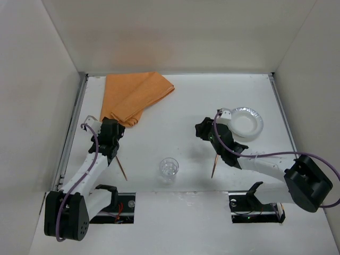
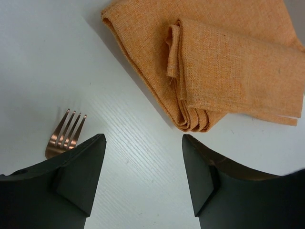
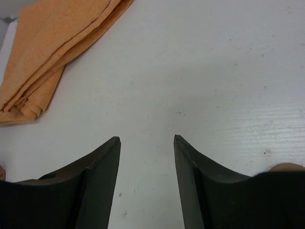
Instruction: Set the dinner table for one person
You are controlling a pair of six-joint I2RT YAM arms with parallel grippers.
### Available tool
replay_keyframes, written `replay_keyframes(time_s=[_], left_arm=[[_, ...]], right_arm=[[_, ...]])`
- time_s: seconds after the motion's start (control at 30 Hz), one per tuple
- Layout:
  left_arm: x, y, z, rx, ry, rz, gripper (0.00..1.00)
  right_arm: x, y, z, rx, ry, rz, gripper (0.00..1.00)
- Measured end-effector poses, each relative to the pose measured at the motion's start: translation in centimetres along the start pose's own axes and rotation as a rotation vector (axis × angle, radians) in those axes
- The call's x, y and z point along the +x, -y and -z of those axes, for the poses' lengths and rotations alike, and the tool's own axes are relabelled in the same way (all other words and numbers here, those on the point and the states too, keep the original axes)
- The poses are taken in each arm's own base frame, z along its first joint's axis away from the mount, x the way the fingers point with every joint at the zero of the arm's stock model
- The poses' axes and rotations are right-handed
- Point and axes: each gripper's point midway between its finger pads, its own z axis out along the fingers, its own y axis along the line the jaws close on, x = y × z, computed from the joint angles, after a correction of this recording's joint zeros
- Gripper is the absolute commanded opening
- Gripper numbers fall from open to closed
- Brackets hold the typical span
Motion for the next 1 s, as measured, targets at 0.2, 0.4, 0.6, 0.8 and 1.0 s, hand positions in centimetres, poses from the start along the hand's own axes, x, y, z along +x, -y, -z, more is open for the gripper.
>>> replay_keyframes(time_s=[0.2,0.4,0.6,0.8,1.0], left_arm=[[0.2,0.9,0.0,0.021,-0.006,-0.001,0.65],[0.9,2.3,-0.8,0.044,-0.020,-0.006,0.64],[1.5,3.9,-2.2,0.055,-0.043,0.007,0.64],[1.8,6.2,-3.3,0.093,-0.066,0.040,0.64],[1.3,6.5,-5.0,0.081,-0.063,0.072,0.64]], right_arm=[[0.4,-0.1,-0.1,-0.007,-0.015,0.002,0.55],[0.6,-0.3,0.0,-0.022,-0.026,0.000,0.30],[1.2,-0.9,0.0,-0.054,-0.056,-0.009,0.21],[2.4,-0.9,-0.3,-0.058,-0.096,0.000,0.48],[2.5,-1.1,-0.3,-0.068,-0.103,0.000,0.52]])
